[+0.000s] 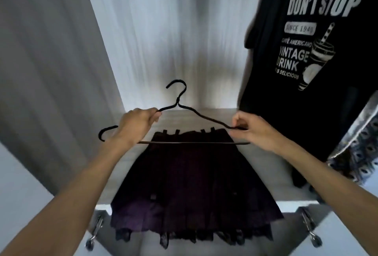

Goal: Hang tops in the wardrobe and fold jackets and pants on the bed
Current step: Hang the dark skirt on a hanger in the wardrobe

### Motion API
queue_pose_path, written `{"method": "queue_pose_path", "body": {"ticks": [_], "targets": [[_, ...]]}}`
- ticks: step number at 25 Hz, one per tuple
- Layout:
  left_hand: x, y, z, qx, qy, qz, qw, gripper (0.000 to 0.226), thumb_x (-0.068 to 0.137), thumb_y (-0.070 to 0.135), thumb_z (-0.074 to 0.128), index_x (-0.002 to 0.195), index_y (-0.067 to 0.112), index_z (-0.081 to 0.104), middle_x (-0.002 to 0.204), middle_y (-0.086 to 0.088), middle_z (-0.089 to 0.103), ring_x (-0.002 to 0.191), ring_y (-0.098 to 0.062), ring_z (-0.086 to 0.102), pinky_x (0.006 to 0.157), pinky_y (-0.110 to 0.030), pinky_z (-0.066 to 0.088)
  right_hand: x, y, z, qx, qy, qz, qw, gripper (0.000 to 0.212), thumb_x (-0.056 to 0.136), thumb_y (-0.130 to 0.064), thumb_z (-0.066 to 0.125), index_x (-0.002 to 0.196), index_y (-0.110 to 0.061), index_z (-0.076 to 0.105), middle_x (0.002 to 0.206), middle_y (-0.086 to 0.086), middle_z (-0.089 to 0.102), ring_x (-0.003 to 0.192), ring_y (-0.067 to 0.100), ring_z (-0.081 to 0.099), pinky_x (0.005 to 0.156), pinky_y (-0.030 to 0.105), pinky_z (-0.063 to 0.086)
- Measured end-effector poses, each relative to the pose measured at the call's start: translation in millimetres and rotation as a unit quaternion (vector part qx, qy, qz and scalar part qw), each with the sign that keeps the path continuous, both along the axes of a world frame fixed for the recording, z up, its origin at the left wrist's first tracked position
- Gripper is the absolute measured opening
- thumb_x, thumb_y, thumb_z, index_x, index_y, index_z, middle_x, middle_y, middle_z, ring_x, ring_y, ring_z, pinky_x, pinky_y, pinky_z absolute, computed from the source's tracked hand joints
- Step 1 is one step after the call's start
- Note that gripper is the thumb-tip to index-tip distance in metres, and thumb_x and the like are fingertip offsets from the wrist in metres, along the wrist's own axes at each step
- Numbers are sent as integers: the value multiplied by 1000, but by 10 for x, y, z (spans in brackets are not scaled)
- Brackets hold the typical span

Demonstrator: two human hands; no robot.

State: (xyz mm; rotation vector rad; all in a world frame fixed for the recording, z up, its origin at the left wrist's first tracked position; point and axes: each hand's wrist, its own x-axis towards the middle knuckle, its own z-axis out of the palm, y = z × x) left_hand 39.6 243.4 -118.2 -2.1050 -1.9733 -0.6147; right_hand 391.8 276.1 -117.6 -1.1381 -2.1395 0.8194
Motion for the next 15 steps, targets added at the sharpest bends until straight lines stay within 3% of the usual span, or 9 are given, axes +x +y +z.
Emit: {"method": "queue_pose_path", "body": {"ticks": [2,4,5,6,8,10,12,15], "targets": [[254,-114,-238,-32,6,-46,998,60,96,64,23,89,21,65,66,4,60,69,-27,63,63,-33,42,-123,-117,-250,-74,-51,61,994,17,90,-35,69,101,-33,56,79,-3,67,66,6,59,65,28,52],[451,-205,-420,-39,-2,-69,997,60,96,66,27,92,23,69,73,5,66,73,-22,65,72,-36,48,-383,-273,-417,-117,13,74,990,15,98,-37,57,103,-24,63,68,-6,58,54,4,50,52,19,41],[496,-252,-520,-11,-20,-65,998,55,96,64,35,100,22,71,86,3,69,83,-21,65,83,-39,48,-475,-315,-504,-105,36,44,993,21,100,-37,52,100,-21,66,64,-8,55,52,3,47,52,20,39],[527,-332,-641,27,-58,-25,998,48,94,58,47,111,20,69,102,-2,68,96,-23,62,95,-42,45,-511,-325,-614,-79,34,9,996,28,102,-40,49,95,-21,69,64,-8,57,54,3,51,55,22,42],[514,-571,-951,83,-179,105,975,47,89,38,69,125,9,59,119,-13,59,112,-31,55,99,-47,43,-426,-314,-761,-30,0,-49,998,37,101,-49,43,85,-27,68,65,-3,62,60,10,59,64,34,49],[517,-845,-1286,-4,-286,208,935,50,87,29,75,125,4,54,117,-15,58,111,-35,57,93,-48,48,-221,-305,-865,-19,-14,-75,997,41,99,-55,42,77,-29,64,55,-1,52,52,15,53,58,37,46],[558,-1030,-1563,-151,-312,263,900,49,87,32,74,126,9,56,114,-11,64,110,-33,60,91,-44,48,-21,-347,-900,-7,-10,-67,998,40,98,-55,45,74,-29,63,51,-1,44,49,13,47,55,35,40],[495,-1111,-1737,-205,-326,284,878,37,85,29,75,116,12,66,105,-7,71,106,-29,63,90,-37,47,172,-418,-920,-11,7,-23,1000,32,97,-52,49,78,-33,67,59,-2,57,58,13,53,61,34,42]]}}
